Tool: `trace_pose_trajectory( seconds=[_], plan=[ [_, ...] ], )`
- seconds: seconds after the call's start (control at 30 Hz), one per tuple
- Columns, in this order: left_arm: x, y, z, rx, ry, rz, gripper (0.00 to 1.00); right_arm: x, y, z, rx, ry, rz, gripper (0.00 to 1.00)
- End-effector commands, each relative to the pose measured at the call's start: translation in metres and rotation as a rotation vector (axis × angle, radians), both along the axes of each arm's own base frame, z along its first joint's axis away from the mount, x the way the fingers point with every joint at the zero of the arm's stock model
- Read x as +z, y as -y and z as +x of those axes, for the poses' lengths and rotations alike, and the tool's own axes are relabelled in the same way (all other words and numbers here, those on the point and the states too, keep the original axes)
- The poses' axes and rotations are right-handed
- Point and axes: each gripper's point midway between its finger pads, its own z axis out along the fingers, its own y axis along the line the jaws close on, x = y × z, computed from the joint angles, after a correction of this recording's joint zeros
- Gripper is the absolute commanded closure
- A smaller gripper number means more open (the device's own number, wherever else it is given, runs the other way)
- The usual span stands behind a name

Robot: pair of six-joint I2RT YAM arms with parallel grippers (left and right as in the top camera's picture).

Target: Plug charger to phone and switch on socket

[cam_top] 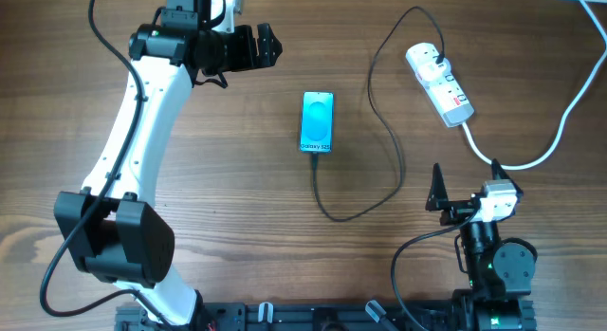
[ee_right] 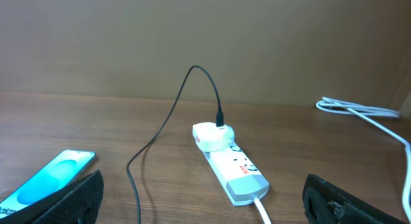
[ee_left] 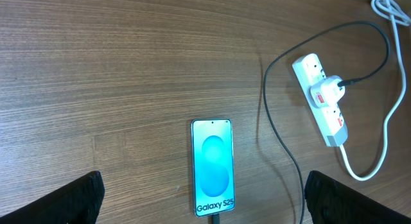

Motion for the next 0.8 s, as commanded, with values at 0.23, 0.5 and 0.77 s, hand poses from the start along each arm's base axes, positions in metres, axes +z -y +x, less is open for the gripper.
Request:
trace_pose_trajectory(
  seconds=[0.23,0.5,0.77],
  plan=[
    [-0.0047,0.0001,0.0012,-0.005,-0.003,0.010,0.00,0.0038,0.0156,-0.0006,-0.083,0.017,0.059,0.00],
    [-0.0047,0.0001,0.0012,-0.005,-0.003,0.011,0.00,0.0031,0.0134,-0.0002,-0.071,0.014,0.038,0.00],
    [-0.0048,0.0001,0.0011,-0.005,-0.003,0.011,0.00,0.0018,0.0135,0.0001,-0.072,0.008,0.039,0.00]
  ],
)
